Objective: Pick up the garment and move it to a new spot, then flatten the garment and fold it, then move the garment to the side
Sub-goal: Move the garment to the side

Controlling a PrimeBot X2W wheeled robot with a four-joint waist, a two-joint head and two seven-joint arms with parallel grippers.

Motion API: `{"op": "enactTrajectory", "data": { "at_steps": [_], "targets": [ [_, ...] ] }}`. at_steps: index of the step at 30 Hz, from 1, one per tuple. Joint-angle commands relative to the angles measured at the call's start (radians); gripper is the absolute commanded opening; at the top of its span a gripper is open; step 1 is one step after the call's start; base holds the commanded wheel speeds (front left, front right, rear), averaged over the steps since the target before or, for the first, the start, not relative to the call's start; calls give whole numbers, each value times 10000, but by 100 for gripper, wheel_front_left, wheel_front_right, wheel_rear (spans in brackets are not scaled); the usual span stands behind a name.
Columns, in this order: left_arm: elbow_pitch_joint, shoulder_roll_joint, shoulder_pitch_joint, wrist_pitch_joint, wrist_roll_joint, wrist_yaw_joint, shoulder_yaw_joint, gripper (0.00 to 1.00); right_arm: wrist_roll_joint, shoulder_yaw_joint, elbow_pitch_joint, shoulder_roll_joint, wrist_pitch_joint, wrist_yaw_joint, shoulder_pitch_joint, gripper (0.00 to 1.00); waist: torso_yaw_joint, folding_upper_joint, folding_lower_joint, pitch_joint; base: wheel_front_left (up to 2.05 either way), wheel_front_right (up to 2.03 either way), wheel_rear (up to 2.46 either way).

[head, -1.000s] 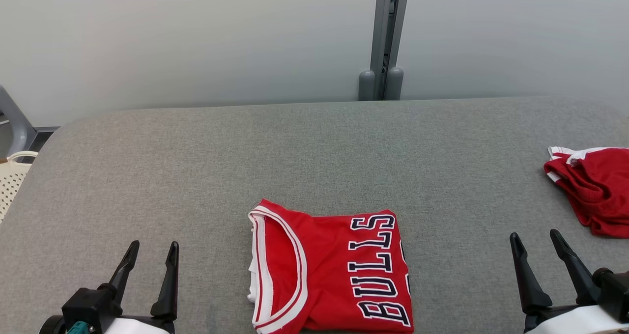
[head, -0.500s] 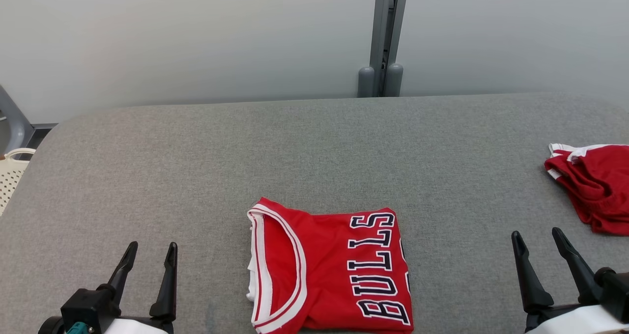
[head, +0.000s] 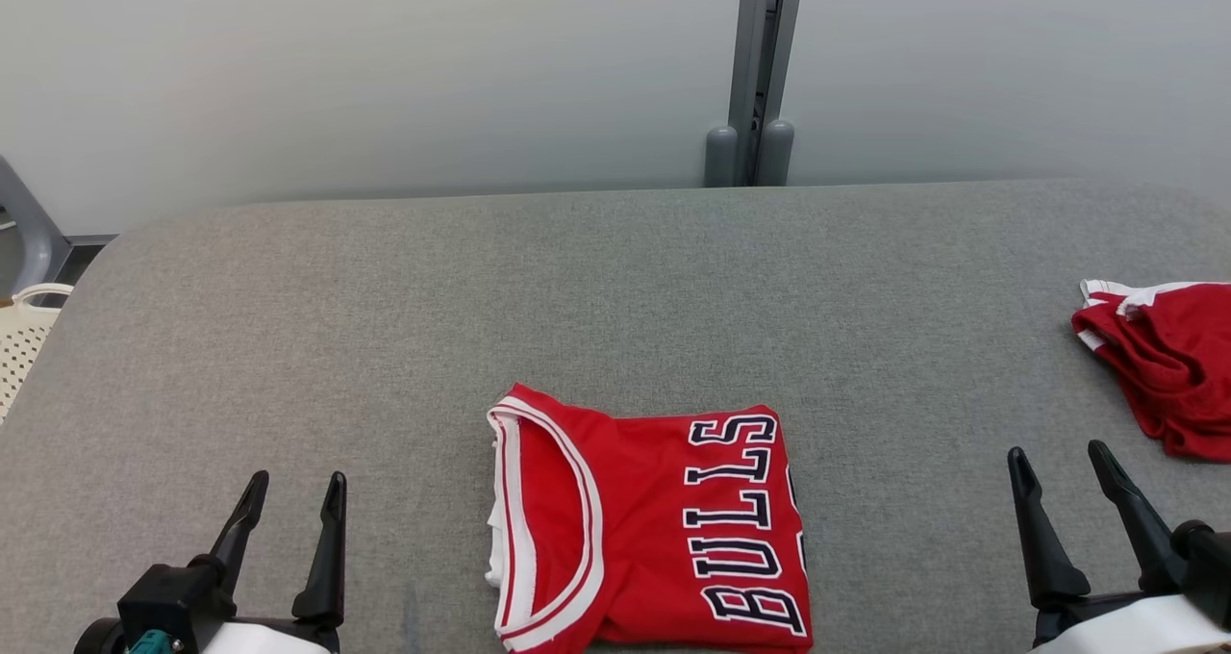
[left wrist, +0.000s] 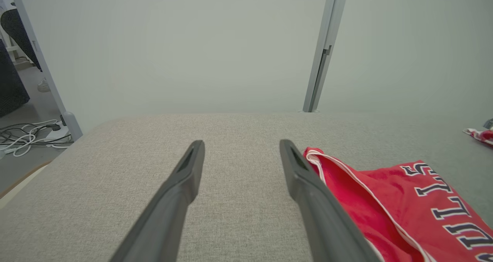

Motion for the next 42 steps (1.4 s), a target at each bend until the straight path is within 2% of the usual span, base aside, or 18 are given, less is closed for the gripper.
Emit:
{"op": "enactTrajectory", "data": {
  "at_steps": [1,9,16,24,33,39,40,41,42],
  "targets": [
    [2,61,-143,-26,-21,48,2,100,-24,-49,-56,-26,31,2,75,100,13,0,0,8,0,0,0],
    [-43,68,-380,-81,-50,71,-109,100,-75,-135,-117,-73,76,2,13,100,251,0,0,249,0,0,0],
    [-46,-32,-1099,-181,-28,-53,-363,100,12,130,304,-301,150,2,-464,100,684,0,0,1045,0,0,0],
    [311,-301,-2182,-521,-34,-217,-711,100,256,1206,1833,-700,32,2,-1311,100,1351,0,0,2061,0,0,0],
    [841,-438,-2798,-776,-14,-304,-836,100,784,2537,3479,-991,18,2,-2117,100,1711,0,0,2542,0,0,0],
    [1080,-516,-3009,-861,-1,-331,-798,100,1419,3522,4580,-1126,740,4,-2482,100,1760,0,0,2669,0,0,0],
    [1102,-527,-3034,-873,0,-328,-790,100,1529,3698,4709,-1153,897,8,-2525,87,1757,0,0,2665,0,0,0],
    [1123,-540,-3053,-883,6,-331,-785,100,1631,3856,4810,-1177,1008,14,-2570,66,1749,0,0,2658,0,0,0],
    [1152,-549,-3068,-876,15,-337,-776,100,1724,4000,4867,-1210,1068,14,-2614,11,1738,0,0,2646,0,0,0]
  ]
}}
